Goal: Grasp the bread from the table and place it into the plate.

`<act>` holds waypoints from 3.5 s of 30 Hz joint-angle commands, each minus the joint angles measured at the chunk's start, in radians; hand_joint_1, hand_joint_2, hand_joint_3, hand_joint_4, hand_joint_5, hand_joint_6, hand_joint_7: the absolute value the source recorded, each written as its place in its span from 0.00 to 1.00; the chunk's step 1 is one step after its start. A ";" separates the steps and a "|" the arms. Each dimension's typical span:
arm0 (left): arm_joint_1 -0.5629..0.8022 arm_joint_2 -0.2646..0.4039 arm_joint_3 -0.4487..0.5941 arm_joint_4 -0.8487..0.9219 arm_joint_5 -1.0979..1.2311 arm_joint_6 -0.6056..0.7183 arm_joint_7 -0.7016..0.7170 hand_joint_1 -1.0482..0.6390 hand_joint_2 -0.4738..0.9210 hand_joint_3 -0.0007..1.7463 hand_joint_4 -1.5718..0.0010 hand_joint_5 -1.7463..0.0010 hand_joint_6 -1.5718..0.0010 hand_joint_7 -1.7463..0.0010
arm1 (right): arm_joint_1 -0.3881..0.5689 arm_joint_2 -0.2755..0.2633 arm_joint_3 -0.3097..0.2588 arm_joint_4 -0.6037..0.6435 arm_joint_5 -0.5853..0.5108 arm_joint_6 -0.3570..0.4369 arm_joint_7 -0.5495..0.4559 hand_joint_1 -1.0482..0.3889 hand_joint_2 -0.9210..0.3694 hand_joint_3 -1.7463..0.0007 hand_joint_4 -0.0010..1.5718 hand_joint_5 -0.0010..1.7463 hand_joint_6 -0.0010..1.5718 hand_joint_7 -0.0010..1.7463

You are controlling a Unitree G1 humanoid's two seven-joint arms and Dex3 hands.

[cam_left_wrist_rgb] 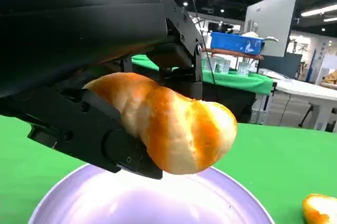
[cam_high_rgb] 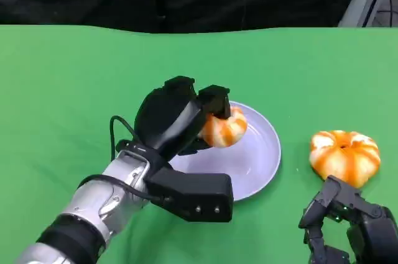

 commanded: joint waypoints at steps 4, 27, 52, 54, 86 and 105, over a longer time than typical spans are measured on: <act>-0.013 0.012 0.002 0.008 0.000 0.001 -0.005 0.59 0.96 0.04 0.54 0.00 0.56 0.08 | 0.003 -0.001 -0.005 -0.007 0.003 0.000 -0.009 0.65 0.31 0.32 0.52 1.00 0.47 0.91; -0.094 -0.116 -0.084 0.397 0.007 -0.050 0.123 0.58 0.99 0.02 0.58 0.02 0.55 0.22 | 0.013 0.010 -0.002 -0.026 -0.027 0.012 -0.033 0.64 0.30 0.34 0.52 1.00 0.46 0.90; -0.050 -0.052 -0.081 0.234 -0.035 0.090 -0.232 0.00 1.00 0.34 0.94 1.00 0.79 1.00 | 0.005 0.001 0.000 -0.016 -0.010 0.002 -0.022 0.64 0.30 0.34 0.52 1.00 0.47 0.90; -0.046 -0.050 -0.081 0.223 -0.036 0.096 -0.239 0.00 1.00 0.34 0.94 1.00 0.79 1.00 | 0.005 0.001 -0.001 -0.016 -0.010 0.002 -0.022 0.64 0.30 0.34 0.52 1.00 0.47 0.90; 0.456 0.050 0.419 -0.670 -1.065 0.270 -0.862 0.69 0.78 0.73 0.51 0.29 0.32 0.69 | 0.006 0.002 -0.002 -0.022 -0.019 0.015 -0.024 0.64 0.29 0.34 0.52 1.00 0.46 0.91; 0.813 0.182 0.666 -1.101 -1.489 0.622 -1.068 0.67 0.73 0.93 0.31 0.00 0.42 0.00 | 0.011 0.005 -0.001 -0.038 -0.013 0.028 -0.017 0.63 0.29 0.35 0.53 1.00 0.47 0.91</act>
